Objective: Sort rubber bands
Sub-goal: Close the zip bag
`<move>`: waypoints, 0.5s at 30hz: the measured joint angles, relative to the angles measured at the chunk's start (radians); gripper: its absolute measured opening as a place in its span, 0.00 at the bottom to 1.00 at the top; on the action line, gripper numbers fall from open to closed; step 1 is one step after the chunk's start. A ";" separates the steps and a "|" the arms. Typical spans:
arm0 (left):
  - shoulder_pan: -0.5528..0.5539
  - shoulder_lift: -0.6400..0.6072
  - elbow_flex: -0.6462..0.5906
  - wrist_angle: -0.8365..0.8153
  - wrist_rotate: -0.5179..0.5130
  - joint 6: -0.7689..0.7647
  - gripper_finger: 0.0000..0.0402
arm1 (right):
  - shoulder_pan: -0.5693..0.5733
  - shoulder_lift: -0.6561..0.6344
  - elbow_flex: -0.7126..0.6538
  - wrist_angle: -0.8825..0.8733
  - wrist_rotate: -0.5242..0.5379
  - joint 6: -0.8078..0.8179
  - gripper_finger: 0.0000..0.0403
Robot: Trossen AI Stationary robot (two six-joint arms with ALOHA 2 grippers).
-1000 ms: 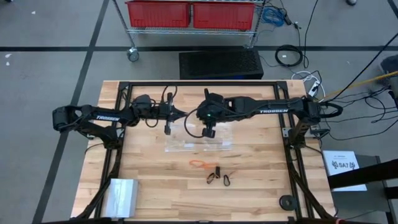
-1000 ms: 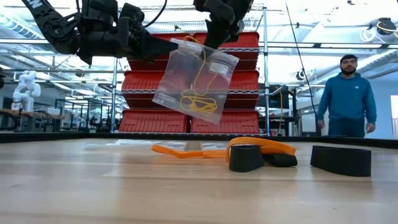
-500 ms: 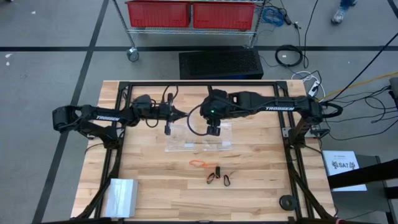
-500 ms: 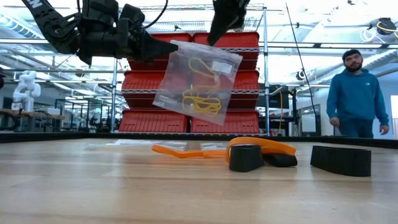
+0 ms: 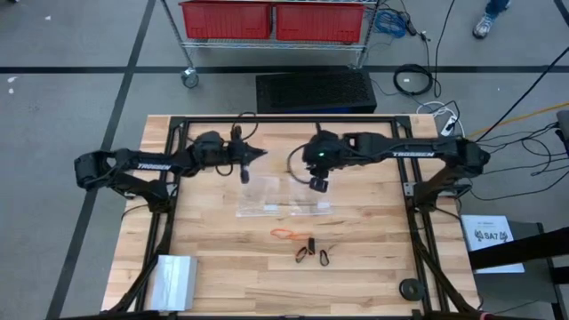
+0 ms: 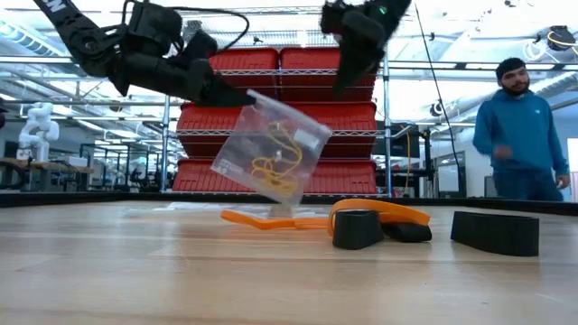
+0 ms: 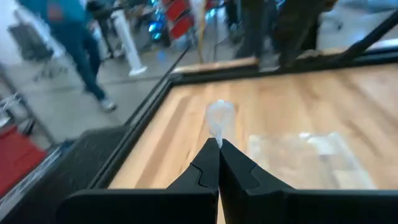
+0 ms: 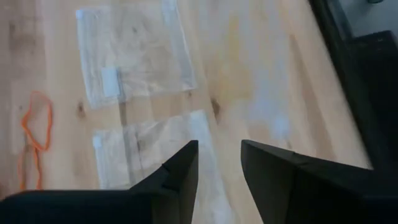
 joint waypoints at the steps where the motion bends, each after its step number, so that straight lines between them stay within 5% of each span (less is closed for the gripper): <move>1: 0.012 0.000 0.011 -0.030 -0.005 0.001 0.00 | -0.015 -0.028 -0.057 0.058 -0.022 -0.001 0.28; 8: 0.039 0.000 0.160 -0.351 -0.211 0.136 0.00 | -0.105 -0.151 -0.363 0.366 -0.086 0.013 0.28; 15: 0.039 0.001 0.352 -0.631 -0.423 0.225 0.00 | -0.136 -0.160 -0.403 0.407 -0.087 0.005 0.28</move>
